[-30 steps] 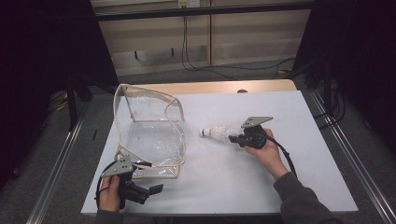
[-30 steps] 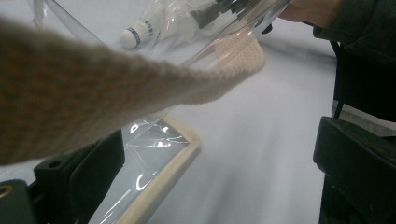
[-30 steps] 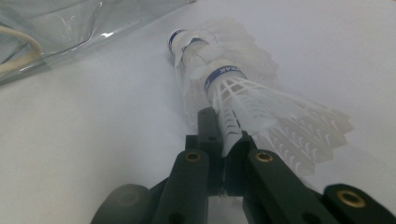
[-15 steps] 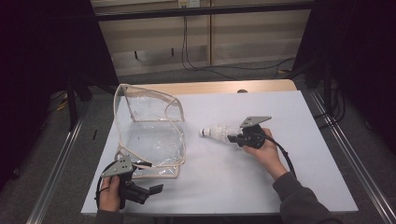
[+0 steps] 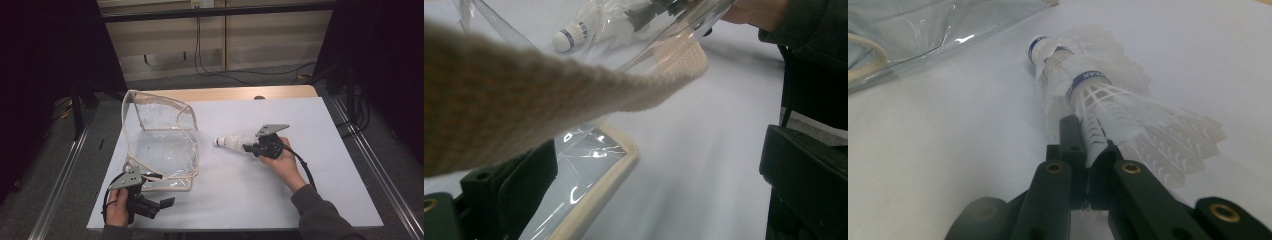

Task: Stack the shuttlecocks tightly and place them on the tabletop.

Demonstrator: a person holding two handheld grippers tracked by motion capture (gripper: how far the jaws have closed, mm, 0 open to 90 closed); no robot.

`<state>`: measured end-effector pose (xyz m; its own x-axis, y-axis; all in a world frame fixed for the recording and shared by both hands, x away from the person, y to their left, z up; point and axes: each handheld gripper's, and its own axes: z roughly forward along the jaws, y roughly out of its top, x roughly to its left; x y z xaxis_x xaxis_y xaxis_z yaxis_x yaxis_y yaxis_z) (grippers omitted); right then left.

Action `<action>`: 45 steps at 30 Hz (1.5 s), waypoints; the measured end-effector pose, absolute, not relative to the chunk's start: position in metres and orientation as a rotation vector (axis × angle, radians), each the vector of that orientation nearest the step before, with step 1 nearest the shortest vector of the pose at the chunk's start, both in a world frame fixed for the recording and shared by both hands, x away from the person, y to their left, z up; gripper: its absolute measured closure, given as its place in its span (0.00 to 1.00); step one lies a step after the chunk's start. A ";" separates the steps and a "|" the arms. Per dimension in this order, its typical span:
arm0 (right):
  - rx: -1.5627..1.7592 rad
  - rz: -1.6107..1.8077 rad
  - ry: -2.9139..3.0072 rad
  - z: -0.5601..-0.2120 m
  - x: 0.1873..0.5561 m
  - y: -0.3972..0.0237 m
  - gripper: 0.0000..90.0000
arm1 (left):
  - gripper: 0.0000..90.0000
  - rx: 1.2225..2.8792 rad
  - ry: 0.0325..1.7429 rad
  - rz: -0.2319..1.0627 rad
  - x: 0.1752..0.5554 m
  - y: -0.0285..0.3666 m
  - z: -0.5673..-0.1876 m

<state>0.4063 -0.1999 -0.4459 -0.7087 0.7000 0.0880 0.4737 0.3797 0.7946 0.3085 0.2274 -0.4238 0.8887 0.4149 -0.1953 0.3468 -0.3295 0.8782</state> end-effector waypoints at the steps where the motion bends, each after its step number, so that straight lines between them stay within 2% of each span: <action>1: 1.039 1.241 2.378 -0.446 0.407 -0.200 0.99 | 0.02 1.943 0.560 0.076 0.308 0.227 -0.424; 45: 1.047 1.252 2.372 -0.450 0.410 -0.192 0.98 | 0.02 1.944 0.559 0.077 0.309 0.227 -0.424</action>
